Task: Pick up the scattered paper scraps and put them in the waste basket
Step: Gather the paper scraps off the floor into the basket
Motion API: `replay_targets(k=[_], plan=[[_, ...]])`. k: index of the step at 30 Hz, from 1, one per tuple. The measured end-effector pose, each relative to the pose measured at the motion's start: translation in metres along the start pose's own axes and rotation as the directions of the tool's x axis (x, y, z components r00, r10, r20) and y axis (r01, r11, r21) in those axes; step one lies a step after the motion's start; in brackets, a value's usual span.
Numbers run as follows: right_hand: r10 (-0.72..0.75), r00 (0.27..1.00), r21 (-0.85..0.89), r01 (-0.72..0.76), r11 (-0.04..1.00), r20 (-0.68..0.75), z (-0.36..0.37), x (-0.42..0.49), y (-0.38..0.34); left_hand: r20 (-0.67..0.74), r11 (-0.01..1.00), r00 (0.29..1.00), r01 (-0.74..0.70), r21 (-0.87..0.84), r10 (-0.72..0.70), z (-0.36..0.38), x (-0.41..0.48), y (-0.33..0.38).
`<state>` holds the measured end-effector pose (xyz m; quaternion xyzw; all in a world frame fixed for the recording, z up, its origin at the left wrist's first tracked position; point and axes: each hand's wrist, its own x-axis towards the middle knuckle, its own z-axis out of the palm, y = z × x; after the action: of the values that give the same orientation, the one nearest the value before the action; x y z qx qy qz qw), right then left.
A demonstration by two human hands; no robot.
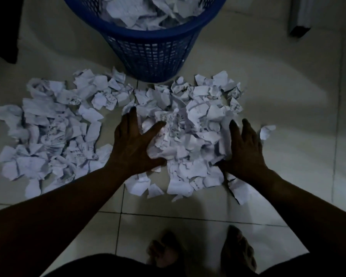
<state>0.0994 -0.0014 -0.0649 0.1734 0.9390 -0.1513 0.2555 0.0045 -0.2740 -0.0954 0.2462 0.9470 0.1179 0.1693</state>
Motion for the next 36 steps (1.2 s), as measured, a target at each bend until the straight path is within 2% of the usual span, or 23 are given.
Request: replay_targets(k=[4, 10, 13, 15, 19, 23, 26, 29, 32, 36], plan=[[-0.089, 0.992, 0.059, 0.095, 0.994, -0.094, -0.017, 0.026, -0.01, -0.01, 0.993, 0.994, 0.104, -0.062, -0.105, -0.01, 0.019, -0.002], [-0.226, 0.974, 0.005, 0.226, 0.974, 0.025, -0.034, 0.068, -0.034, 0.124, 0.977, 0.974, 0.198, -0.083, -0.187, -0.026, 0.059, 0.005], [-0.269, 0.961, 0.006, 0.269, 0.963, 0.059, -0.029, 0.091, -0.048, 0.282, 0.961, 0.927, 0.271, -0.053, -0.246, -0.024, 0.075, 0.006], [-0.316, 0.946, -0.041, 0.319, 0.947, 0.068, -0.022, 0.099, -0.057, 0.337, 0.958, 0.904, 0.285, -0.018, -0.262, -0.021, 0.081, 0.011], [-0.365, 0.93, -0.139, 0.366, 0.92, 0.034, -0.002, 0.098, -0.065, 0.325, 0.966, 0.914, 0.257, -0.001, -0.242, -0.014, 0.079, 0.02], [-0.381, 0.924, -0.115, 0.375, 0.92, -0.031, 0.01, 0.087, -0.066, 0.29, 0.968, 0.931, 0.246, -0.052, -0.221, -0.01, 0.072, 0.023], [-0.377, 0.921, -0.076, 0.371, 0.926, -0.095, 0.012, 0.083, -0.069, 0.207, 0.977, 0.963, 0.196, -0.084, -0.175, -0.004, 0.071, 0.022], [-0.391, 0.916, -0.079, 0.385, 0.919, -0.084, 0.013, 0.081, -0.071, 0.139, 0.966, 0.978, 0.182, -0.183, -0.158, -0.005, 0.071, 0.025], [-0.392, 0.918, -0.077, 0.387, 0.919, -0.064, 0.006, 0.078, -0.074, 0.15, 0.957, 0.975, 0.193, -0.219, -0.162, -0.01, 0.071, 0.029], [-0.353, 0.935, 0.02, 0.353, 0.935, -0.029, -0.006, 0.074, -0.081, 0.177, 0.946, 0.971, 0.202, -0.253, -0.16, -0.019, 0.071, 0.029]])
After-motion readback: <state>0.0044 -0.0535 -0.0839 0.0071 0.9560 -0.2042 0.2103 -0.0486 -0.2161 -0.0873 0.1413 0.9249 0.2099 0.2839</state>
